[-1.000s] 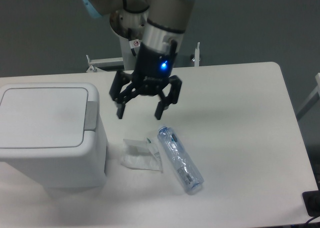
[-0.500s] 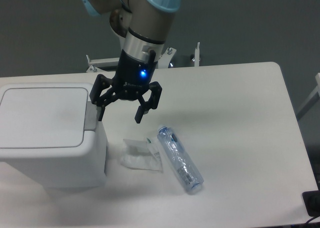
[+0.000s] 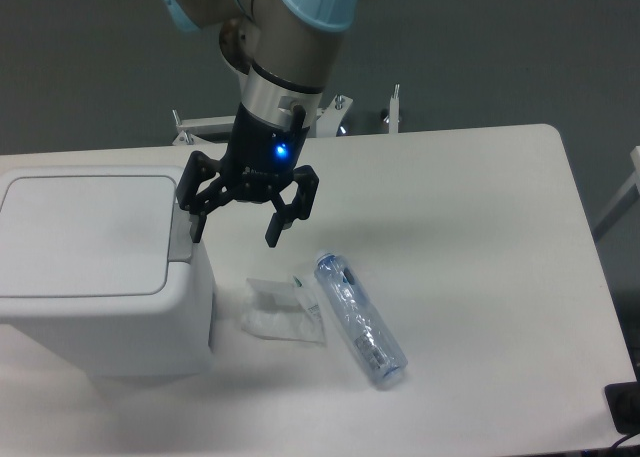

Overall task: Open the trash can
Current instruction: 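Position the gripper finger against the lid tab of the trash can, then press down on the lid tab to flip the lid open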

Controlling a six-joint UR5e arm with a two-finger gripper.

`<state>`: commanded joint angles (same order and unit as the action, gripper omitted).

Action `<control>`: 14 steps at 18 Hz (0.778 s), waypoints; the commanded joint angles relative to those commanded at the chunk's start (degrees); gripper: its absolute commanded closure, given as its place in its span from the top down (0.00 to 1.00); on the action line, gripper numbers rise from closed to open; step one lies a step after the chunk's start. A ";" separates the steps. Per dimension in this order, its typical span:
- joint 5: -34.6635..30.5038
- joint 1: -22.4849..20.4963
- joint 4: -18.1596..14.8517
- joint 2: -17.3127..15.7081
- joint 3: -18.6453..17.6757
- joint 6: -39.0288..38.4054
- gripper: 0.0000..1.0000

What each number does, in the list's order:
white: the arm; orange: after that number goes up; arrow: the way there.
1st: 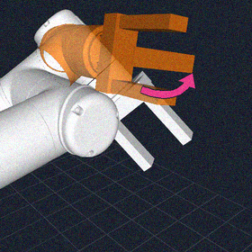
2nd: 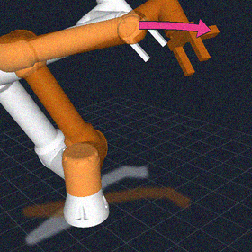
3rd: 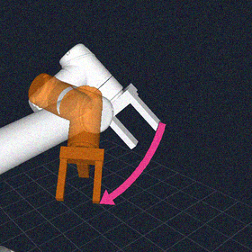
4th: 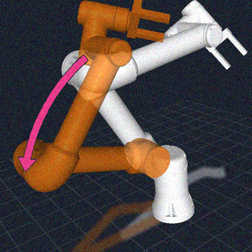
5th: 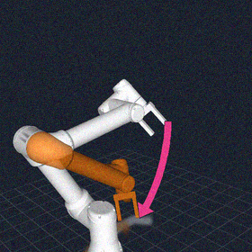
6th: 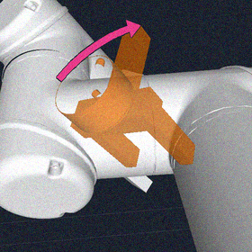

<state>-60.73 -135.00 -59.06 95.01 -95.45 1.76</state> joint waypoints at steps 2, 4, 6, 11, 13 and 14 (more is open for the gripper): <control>0.00 0.00 0.09 0.00 -0.44 0.09 1.00; 0.00 0.09 0.18 0.00 -0.79 0.09 1.00; 0.00 0.35 0.26 0.00 -0.88 0.17 1.00; 0.00 0.44 0.35 0.00 -1.05 0.09 1.00; 0.00 0.44 0.35 0.00 -1.23 0.17 1.00; 0.00 0.44 0.35 0.00 -1.23 0.17 1.00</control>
<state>-60.73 -134.56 -58.71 95.01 -96.68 1.93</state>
